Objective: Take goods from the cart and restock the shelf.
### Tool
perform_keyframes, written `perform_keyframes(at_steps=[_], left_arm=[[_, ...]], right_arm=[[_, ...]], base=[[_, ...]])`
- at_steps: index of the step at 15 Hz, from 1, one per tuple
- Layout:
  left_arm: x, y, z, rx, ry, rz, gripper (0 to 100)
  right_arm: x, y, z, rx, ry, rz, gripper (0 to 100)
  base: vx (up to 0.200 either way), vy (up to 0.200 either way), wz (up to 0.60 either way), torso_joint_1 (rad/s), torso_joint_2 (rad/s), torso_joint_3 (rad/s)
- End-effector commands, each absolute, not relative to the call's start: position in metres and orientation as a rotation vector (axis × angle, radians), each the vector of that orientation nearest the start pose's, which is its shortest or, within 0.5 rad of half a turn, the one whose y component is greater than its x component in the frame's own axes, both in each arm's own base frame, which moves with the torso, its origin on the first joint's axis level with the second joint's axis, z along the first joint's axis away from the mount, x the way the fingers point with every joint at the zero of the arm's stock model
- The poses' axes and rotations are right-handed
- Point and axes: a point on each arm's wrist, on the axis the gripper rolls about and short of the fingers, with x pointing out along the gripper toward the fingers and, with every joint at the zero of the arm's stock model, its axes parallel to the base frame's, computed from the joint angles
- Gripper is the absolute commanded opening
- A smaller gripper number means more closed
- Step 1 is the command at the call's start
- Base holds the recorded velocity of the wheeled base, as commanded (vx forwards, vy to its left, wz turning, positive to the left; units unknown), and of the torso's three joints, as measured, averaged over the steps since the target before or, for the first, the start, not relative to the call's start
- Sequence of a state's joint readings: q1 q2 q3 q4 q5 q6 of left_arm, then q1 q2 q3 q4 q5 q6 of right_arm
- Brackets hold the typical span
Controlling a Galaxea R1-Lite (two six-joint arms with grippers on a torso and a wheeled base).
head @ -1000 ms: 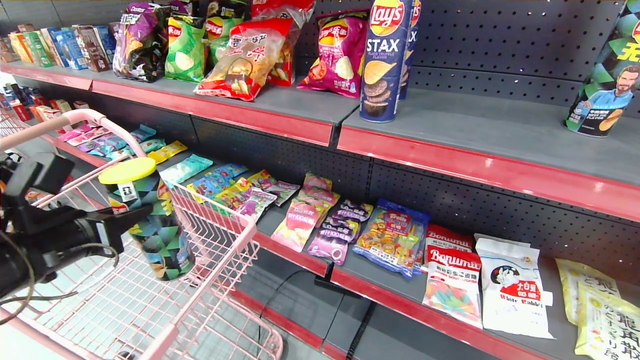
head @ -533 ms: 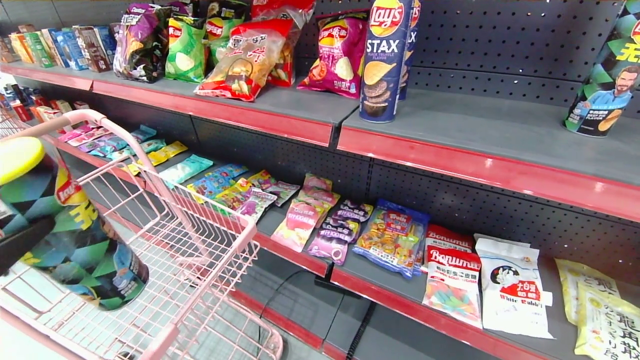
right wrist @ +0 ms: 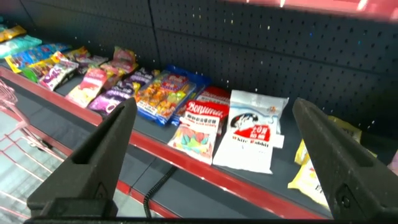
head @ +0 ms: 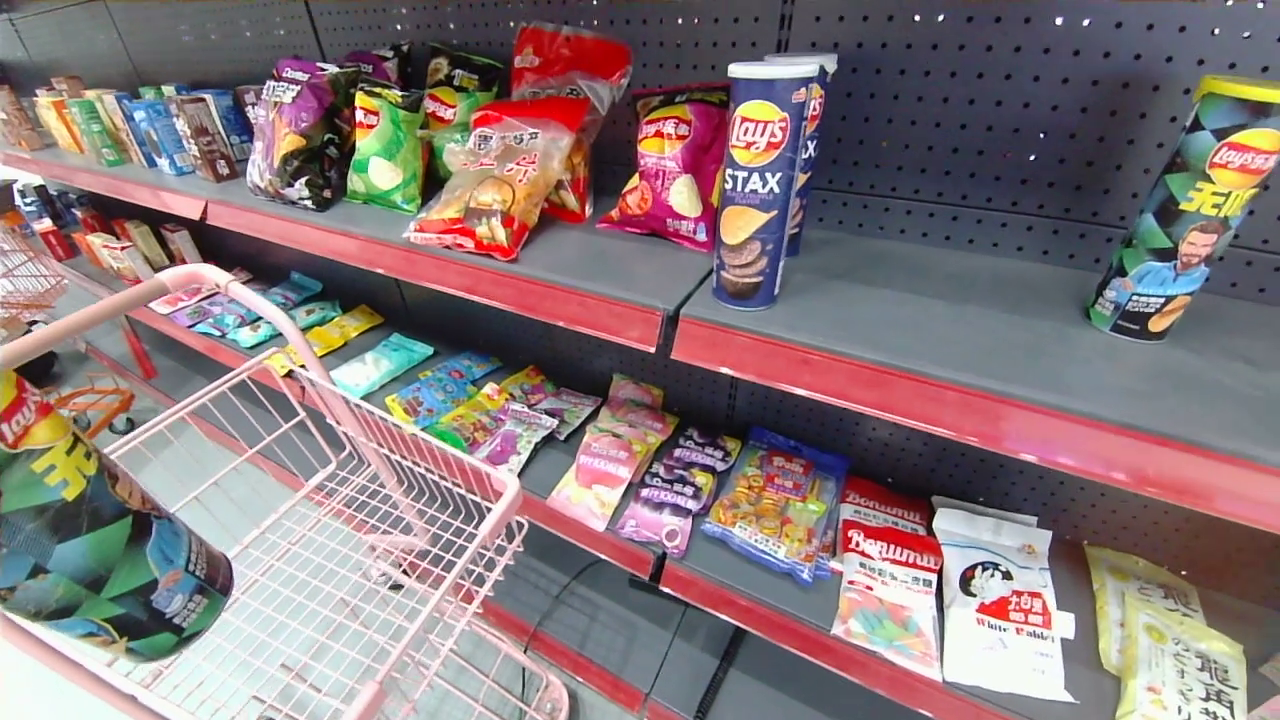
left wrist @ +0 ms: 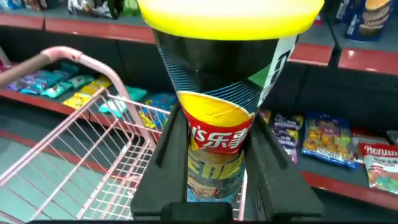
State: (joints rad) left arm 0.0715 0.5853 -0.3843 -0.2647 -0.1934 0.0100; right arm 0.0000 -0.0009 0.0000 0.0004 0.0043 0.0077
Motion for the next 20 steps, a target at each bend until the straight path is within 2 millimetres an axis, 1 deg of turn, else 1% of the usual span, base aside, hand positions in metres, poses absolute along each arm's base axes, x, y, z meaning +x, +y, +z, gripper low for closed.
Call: perform_keyframes(at_steps=[1,4,10,12,17,18,20], left_arm=[[0.035,-0.002,0.213,0.029,-0.083,-0.119,0],[0.033,-0.002,0.212,0.088,-0.09,-0.116,0],[0.032,-0.002,0.21,0.096,-0.08,-0.119,0],[0.031,-0.002,0.208,0.095,-0.074,-0.12,0],[0.027,-0.002,0.203,0.095,-0.072,-0.115,0],[0.027,-0.001,0.199,0.133,-0.035,-0.072,0],[0.027,-0.001,0.198,0.147,-0.029,-0.061,0]], right_arm=[[-0.023,0.0,0.075,0.008,0.0,0.005,100],[-0.023,0.0,0.075,0.009,0.0,0.005,100],[-0.023,0.0,0.076,0.011,-0.001,0.008,100],[-0.023,0.0,0.076,0.011,-0.001,0.008,100],[-0.023,0.0,0.076,0.011,-0.001,0.009,100],[-0.023,0.0,0.076,0.009,-0.001,0.009,100],[-0.023,0.0,0.076,0.011,-0.001,0.008,100]], base=[[0.0,0.0,0.0,0.178,-0.52,-0.344],[0.0,0.0,0.0,0.201,-0.55,-0.355],[0.0,0.0,0.0,0.238,-0.59,-0.355],[0.0,0.0,0.0,0.073,-0.2,-0.1],[0.0,0.0,-0.6,0.014,-0.02,-0.011],[0.0,0.0,-0.6,0.022,0.0,-0.002],[0.0,0.0,-0.6,0.0,0.01,-0.002]])
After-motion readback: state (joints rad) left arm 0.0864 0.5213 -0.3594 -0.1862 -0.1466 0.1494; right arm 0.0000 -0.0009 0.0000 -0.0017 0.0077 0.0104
